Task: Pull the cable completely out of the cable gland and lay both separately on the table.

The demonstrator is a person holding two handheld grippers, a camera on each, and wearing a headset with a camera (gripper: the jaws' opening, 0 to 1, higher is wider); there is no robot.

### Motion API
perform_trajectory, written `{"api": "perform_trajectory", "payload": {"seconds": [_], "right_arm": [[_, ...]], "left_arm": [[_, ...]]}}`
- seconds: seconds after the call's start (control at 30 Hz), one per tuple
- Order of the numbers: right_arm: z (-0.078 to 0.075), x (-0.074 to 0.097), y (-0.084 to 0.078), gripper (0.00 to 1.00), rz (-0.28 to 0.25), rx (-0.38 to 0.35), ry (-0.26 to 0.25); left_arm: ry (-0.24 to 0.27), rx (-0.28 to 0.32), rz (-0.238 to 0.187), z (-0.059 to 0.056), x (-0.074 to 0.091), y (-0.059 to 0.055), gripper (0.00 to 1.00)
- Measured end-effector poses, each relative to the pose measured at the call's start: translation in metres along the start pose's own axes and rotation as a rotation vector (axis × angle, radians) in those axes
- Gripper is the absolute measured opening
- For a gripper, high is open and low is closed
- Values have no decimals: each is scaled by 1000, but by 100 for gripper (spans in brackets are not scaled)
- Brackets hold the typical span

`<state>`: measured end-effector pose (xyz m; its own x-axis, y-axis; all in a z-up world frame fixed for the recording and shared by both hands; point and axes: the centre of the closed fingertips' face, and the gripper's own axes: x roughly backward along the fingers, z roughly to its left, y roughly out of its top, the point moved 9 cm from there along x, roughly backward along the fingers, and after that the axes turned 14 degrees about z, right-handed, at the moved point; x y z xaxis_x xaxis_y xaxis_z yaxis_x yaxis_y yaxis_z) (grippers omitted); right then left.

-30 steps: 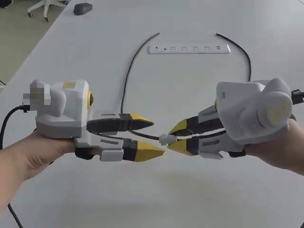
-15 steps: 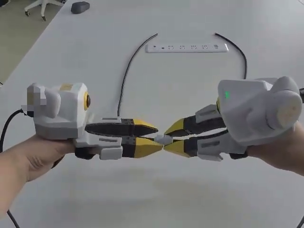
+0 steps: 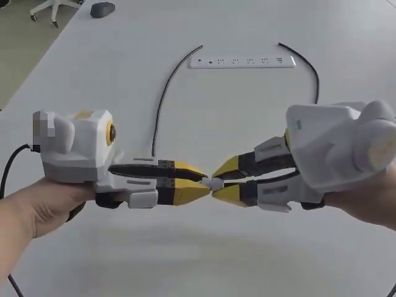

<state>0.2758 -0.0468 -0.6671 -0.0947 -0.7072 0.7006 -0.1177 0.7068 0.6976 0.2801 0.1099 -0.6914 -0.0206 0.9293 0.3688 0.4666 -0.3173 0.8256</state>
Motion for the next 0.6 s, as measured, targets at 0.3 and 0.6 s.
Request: {"api": "perform_trajectory", "payload": {"seconds": [0.3, 0.6], "right_arm": [[0, -1, 0, 7, -5, 5, 9], [0, -3, -1, 6, -2, -4, 1]], "left_arm": [[-10, 2, 8, 0, 1, -1, 17], [1, 43, 31, 1, 1, -2, 16]]}}
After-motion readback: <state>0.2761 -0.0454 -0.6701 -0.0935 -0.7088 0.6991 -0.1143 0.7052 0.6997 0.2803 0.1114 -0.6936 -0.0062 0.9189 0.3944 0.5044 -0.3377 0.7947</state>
